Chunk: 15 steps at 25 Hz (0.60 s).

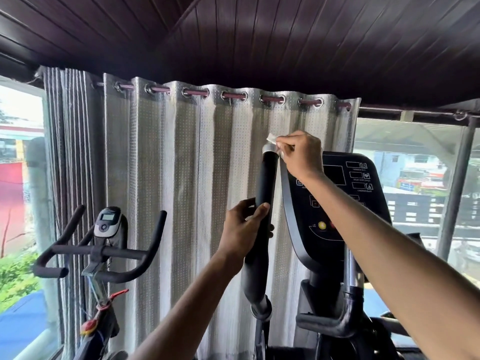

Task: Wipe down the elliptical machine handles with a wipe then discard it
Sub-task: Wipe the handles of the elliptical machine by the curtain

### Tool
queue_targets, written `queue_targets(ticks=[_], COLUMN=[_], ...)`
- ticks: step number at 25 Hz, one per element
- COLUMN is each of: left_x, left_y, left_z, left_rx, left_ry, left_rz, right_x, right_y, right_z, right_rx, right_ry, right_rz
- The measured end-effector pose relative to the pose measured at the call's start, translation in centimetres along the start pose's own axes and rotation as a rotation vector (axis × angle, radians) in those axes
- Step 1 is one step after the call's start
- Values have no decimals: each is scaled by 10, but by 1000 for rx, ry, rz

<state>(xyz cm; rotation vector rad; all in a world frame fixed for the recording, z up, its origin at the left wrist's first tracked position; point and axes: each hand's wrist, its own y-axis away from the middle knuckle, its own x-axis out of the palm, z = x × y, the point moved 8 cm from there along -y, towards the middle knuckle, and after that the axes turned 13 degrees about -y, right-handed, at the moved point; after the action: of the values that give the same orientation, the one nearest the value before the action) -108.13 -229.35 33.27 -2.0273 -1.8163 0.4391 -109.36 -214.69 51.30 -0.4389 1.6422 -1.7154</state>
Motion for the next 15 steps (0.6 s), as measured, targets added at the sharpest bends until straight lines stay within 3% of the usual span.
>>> queue_targets(ticks=[4,7,9,11,13,15], left_x=[0,-1,-2,-3,-3,-2], left_y=[-2,-1,0,-1,-3,-3], left_z=[1,1,-1,-1,0,-1], left_rx=[9,18,21,17,24,32], left_ry=[-1,5,1,-1,-7,-24], left_rz=[-10,9,25,27,16,-4], right_x=[24,49,54,41,19,6], right_y=[-22,-32,-32,-22,5,39], right_z=[-7,9,13,17,18,10], right_rx=[329,253,159,14,-163,-164], right_ry=[-138,-35,58,79,38,-136], right_rz=[323,592,643,534,288,35])
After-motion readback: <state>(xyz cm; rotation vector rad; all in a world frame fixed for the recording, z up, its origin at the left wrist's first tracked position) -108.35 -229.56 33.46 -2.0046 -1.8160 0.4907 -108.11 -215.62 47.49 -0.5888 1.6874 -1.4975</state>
